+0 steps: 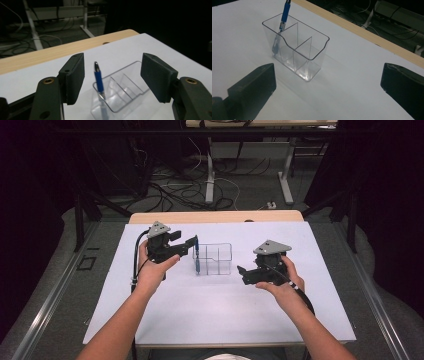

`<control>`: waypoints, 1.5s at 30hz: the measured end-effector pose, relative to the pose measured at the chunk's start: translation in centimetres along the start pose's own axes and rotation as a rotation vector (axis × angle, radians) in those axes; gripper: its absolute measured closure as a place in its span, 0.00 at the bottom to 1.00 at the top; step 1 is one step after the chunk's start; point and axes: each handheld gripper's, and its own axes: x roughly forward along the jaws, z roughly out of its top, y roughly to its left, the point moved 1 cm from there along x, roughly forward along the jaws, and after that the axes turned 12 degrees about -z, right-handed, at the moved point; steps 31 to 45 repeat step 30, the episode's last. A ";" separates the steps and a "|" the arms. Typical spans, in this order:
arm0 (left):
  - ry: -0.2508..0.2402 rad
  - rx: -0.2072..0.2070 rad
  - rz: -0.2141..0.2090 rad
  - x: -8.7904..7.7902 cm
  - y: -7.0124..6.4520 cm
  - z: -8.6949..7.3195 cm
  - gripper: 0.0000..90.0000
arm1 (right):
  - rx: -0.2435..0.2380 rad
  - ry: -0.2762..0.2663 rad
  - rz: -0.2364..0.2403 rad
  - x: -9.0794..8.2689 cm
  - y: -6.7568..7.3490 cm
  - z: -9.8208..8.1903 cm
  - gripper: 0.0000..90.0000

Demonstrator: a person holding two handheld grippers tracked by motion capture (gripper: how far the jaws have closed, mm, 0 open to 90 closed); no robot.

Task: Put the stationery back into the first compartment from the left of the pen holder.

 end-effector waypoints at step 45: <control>-0.005 -0.079 0.113 -7.3 1.1 -4.5 0.00 | 0.033 0.011 -0.008 0.0 -1.1 -0.5 0.00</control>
